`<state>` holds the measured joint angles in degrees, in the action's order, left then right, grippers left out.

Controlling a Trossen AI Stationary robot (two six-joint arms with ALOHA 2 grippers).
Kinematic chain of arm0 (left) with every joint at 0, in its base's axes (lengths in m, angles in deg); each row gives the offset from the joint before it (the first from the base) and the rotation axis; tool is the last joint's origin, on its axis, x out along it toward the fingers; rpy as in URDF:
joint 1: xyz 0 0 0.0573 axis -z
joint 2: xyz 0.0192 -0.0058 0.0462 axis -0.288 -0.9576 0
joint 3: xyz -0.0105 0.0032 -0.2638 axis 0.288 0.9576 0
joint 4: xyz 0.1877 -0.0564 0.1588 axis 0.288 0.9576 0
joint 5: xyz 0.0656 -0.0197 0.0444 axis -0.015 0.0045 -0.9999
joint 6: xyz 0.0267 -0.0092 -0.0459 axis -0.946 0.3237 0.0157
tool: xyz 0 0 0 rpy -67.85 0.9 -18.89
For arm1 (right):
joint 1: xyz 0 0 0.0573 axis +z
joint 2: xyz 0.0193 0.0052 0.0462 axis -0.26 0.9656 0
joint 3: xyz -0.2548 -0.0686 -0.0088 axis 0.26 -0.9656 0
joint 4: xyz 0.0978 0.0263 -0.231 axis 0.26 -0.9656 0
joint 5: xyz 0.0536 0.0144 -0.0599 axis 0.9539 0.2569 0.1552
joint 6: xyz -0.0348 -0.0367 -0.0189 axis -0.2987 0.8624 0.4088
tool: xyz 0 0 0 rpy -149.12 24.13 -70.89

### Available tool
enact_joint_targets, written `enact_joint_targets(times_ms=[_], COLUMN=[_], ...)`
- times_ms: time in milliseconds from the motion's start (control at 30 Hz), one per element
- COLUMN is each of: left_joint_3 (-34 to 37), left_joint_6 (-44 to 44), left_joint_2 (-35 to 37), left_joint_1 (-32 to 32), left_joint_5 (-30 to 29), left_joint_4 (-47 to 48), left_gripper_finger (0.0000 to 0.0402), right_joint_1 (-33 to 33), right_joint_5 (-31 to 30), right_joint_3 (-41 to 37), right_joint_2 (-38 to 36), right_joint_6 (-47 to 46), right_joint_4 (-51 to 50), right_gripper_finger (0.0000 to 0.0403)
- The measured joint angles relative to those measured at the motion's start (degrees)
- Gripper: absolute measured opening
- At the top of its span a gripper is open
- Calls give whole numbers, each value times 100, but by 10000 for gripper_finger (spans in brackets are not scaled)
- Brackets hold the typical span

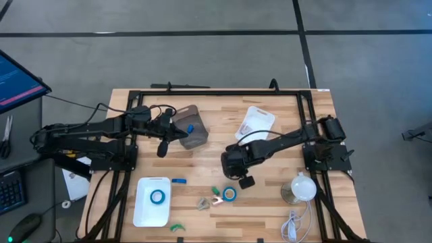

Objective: Pick and place Stapler, Stapler remover, tape
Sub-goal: Put the blue tape into the bottom white bin

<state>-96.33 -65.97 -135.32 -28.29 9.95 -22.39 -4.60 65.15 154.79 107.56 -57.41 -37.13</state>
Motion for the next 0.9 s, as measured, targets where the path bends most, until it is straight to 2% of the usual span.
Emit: enact_joint_targets(times_ms=[200, 367, 433, 533, 667, 800, 900], left_joint_3=[0, 1, -11, -9, -4, 0, 7], left_joint_6=[-213, -453, -457, -457, -338, -86, 539], left_joint_2=[0, -204, -439, -938, -1746, -2372, -2673], left_joint_1=[0, -4, -4, -27, -261, -924, -1694], left_joint_5=[0, 0, 0, 2, 36, 758, 1494], left_joint_4=[-63, -543, -937, -1310, -2115, -3000, -3242], left_gripper_finger=[2, 2, 2, 2, 2, 2, 2], right_joint_1=[-213, -405, -479, -543, -591, -623, -647], right_joint_5=[-475, -572, -713, -1268, -1759, -2101, -2378], right_joint_3=[-17, -706, -1111, -1638, -2054, -2157, -2164], right_joint_2=[-360, -754, -941, -1285, -1669, -1739, -1573], right_joint_6=[109, 213, 212, 213, 412, 902, 1214], right_joint_4=[10, 735, 1136, 1948, 2911, 3703, 4101], right_gripper_finger=[28, 28, 28, 28, 28, 28, 28])
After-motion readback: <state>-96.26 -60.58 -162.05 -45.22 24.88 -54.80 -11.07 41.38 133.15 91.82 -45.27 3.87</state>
